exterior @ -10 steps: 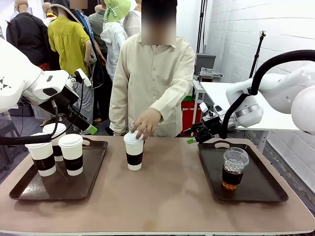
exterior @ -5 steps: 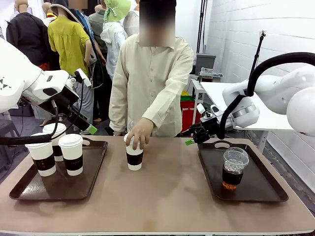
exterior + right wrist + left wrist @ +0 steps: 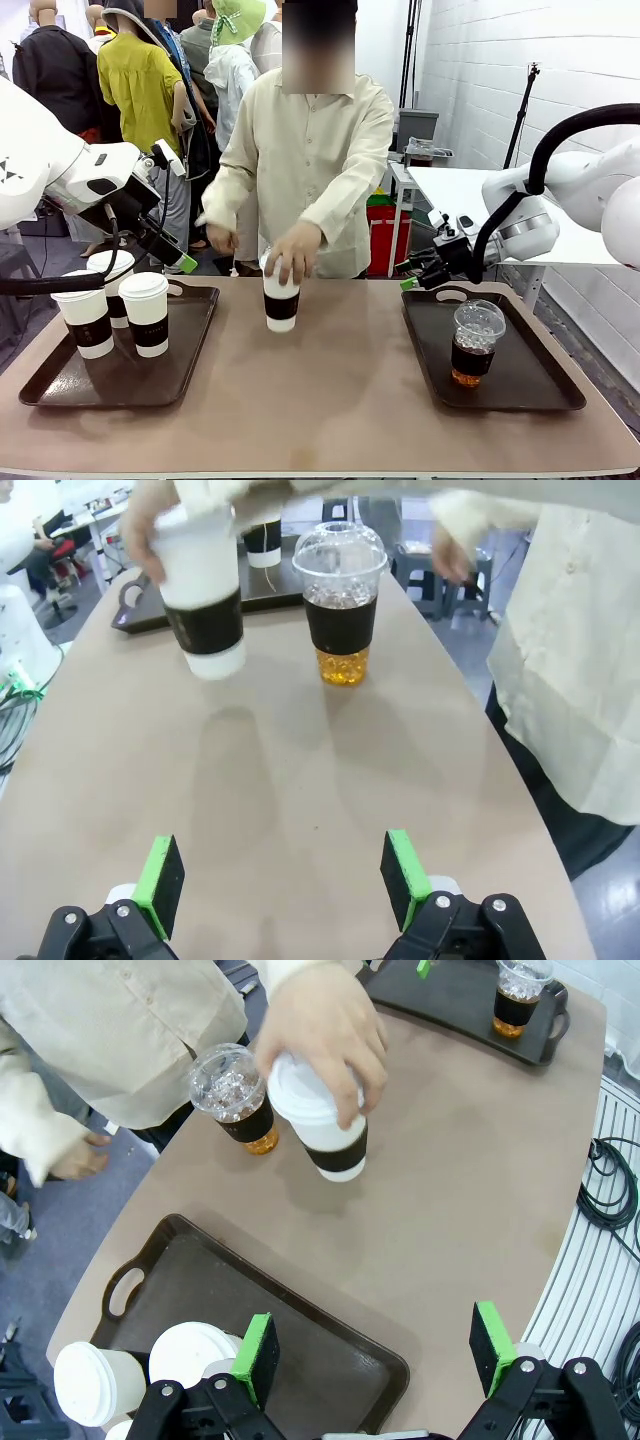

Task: Distribute the coffee onto the tray.
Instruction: Pick up another iced Americano from the middle of the table and place it on the right Handle tray.

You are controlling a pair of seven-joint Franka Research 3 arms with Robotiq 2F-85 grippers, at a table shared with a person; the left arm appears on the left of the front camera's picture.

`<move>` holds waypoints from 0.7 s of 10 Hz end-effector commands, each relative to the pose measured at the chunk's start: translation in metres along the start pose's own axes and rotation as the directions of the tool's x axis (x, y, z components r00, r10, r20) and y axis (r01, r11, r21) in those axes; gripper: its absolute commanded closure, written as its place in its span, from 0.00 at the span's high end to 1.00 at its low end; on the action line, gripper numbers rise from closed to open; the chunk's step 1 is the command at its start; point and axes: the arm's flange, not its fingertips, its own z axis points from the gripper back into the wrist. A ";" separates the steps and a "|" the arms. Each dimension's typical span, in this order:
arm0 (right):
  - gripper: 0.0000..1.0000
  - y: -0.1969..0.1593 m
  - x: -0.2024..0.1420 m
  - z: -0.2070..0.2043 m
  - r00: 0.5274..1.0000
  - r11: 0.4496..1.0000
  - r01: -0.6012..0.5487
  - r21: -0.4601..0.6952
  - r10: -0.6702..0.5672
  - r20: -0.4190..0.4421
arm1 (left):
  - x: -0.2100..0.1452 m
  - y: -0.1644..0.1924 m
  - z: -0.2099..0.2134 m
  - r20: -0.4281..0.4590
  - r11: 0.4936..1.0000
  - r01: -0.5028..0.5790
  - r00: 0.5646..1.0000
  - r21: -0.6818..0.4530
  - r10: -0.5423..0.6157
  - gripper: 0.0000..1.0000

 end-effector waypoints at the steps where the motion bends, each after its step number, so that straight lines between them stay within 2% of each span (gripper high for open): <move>1: 1.00 0.010 0.000 -0.004 0.999 1.000 -0.006 -0.006 0.006 0.034 | 0.000 0.003 0.001 -0.009 1.000 0.007 1.000 -0.002 -0.007 1.00; 7: 1.00 0.002 -0.001 -0.001 1.000 1.000 0.009 -0.002 -0.009 0.015 | 0.000 0.003 0.001 -0.009 1.000 0.007 1.000 -0.002 -0.007 1.00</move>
